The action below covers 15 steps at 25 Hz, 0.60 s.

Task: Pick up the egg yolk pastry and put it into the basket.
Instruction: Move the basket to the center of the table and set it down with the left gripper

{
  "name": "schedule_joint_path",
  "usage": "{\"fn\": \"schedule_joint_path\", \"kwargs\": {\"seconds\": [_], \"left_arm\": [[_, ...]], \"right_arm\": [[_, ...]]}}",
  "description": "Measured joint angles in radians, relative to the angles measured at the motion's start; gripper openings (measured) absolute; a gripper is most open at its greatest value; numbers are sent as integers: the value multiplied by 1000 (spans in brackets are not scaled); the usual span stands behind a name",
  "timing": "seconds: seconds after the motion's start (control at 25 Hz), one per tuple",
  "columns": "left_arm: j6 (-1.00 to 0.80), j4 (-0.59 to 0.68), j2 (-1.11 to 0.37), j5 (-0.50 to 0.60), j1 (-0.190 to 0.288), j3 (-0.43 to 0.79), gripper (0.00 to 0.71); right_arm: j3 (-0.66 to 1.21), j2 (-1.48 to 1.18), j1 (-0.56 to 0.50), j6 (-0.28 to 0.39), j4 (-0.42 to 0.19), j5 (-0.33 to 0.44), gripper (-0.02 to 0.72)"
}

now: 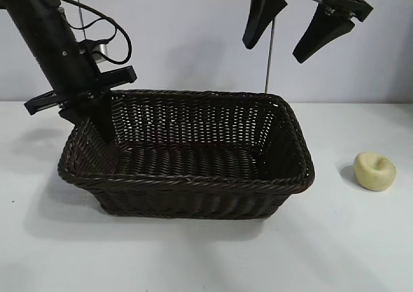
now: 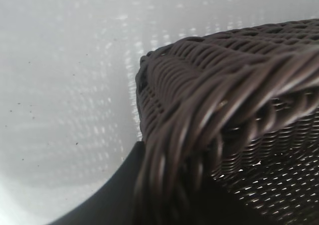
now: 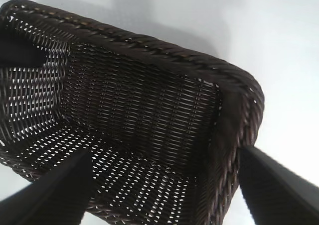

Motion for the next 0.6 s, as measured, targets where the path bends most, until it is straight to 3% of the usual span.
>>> {"fn": "schedule_joint_path", "kwargs": {"seconds": [0.28,0.4,0.6], "left_arm": [[0,-15,0,-4,0,-3,441],[0,-16,0,-6,0,-4,491],[1,37,-28,5,-2,-4,508]], "right_arm": [[0,0,0,0,0,-2,580],[0,0,0,0,0,-2,580],[0,0,0,0,0,0,580]]}}
